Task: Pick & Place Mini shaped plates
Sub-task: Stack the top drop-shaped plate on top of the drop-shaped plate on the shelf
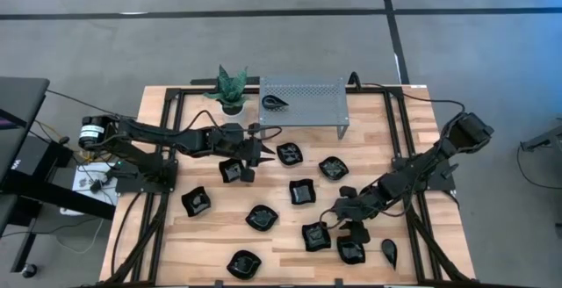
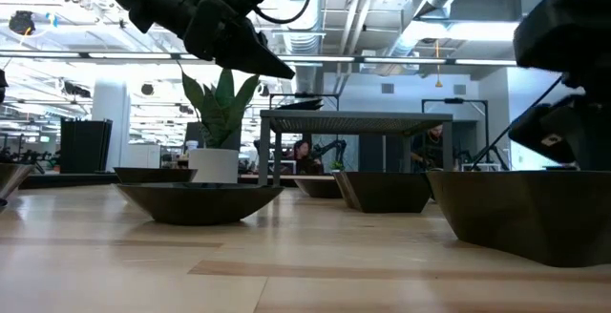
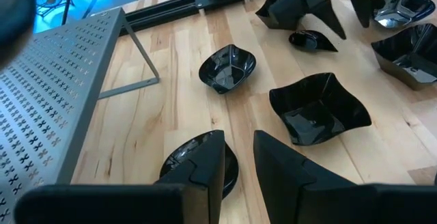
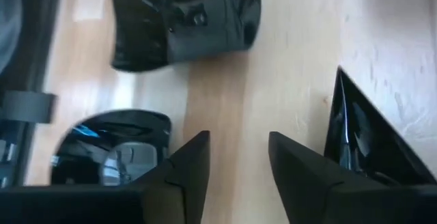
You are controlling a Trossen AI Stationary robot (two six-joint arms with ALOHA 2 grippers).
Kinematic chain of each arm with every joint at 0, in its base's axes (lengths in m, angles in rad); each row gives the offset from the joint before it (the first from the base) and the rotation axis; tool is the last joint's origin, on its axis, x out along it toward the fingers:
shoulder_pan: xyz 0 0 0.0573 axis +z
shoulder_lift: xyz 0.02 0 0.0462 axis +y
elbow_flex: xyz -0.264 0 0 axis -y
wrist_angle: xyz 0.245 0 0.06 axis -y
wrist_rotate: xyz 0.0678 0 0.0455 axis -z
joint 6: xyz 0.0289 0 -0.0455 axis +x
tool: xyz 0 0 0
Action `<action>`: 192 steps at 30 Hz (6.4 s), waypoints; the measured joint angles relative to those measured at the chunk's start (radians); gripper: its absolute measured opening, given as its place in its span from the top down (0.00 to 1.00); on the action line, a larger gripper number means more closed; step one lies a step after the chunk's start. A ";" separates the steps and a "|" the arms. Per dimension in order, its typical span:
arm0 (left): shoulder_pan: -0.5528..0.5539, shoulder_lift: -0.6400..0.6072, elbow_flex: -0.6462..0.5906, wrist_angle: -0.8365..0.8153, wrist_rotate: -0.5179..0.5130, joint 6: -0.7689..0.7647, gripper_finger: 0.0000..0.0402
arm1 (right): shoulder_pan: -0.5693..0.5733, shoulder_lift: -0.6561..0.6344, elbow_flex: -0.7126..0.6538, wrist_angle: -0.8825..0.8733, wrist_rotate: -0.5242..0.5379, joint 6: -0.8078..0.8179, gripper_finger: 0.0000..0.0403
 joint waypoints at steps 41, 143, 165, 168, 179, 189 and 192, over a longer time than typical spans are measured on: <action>-0.002 0.000 0.001 0.080 0.291 0.086 0.80 | -0.072 -0.063 0.125 -0.074 0.100 -0.366 0.99; -0.020 0.104 0.000 0.661 -0.386 -0.232 0.80 | -0.530 -0.056 0.151 0.663 0.905 -0.418 1.00; 0.011 0.191 0.032 0.833 -0.369 -0.237 0.80 | -0.583 -0.055 0.151 0.685 0.702 -0.514 1.00; 0.005 0.191 0.032 0.833 -0.341 -0.225 0.80 | -0.583 -0.055 0.151 0.685 0.696 -0.528 1.00; 0.013 0.196 0.034 0.834 -0.353 -0.221 0.80 | -0.596 -0.055 0.151 0.716 0.665 -0.583 1.00; 0.008 0.229 0.122 0.842 -0.474 -0.063 0.80 | -0.583 -0.055 0.152 0.740 0.849 -0.770 1.00; -0.005 0.232 0.128 0.824 -0.498 -0.039 0.80 | -0.588 -0.055 0.152 0.751 0.872 -0.786 1.00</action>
